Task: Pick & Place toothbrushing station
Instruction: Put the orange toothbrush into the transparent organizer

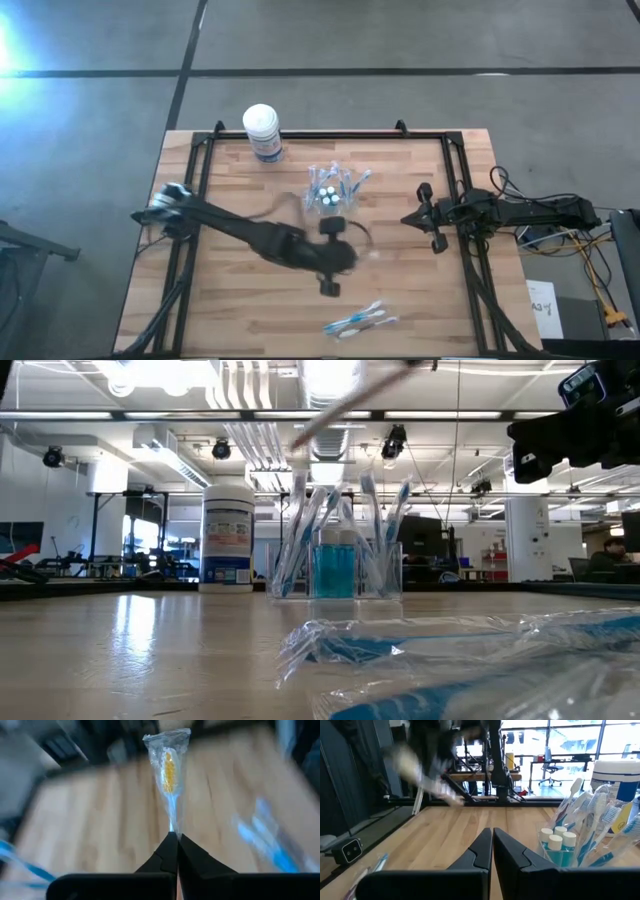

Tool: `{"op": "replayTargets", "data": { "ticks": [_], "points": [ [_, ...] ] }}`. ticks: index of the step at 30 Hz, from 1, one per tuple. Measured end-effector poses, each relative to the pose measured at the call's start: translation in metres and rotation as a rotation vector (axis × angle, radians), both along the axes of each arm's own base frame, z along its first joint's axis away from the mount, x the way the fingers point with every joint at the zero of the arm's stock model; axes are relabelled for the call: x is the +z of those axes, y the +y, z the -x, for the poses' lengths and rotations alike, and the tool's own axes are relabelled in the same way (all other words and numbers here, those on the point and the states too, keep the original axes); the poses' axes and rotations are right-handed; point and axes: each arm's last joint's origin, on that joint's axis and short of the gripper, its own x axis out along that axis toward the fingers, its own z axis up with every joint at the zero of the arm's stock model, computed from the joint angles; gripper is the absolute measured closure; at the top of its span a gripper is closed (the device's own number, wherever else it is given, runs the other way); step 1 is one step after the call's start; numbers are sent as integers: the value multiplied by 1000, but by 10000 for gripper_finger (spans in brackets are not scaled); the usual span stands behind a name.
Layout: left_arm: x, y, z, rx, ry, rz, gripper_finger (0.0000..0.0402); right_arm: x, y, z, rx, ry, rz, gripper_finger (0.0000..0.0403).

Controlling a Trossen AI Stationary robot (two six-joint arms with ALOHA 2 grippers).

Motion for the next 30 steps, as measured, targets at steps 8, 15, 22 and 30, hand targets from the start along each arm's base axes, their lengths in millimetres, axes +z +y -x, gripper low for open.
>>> {"op": "replayTargets", "data": {
  "ticks": [8,15,22,30],
  "points": [
    [-15,48,87,77,-518,-60,401,0,0,0,0,2,0,390],
    [-70,103,137,242,-885,152,401,1,0,0,-1,-8,18,390],
    [-107,129,144,292,-910,203,401,1,0,0,-3,-16,27,390],
    [-119,136,119,304,-870,86,401,1,0,0,-5,-18,28,390]
  ]
}}
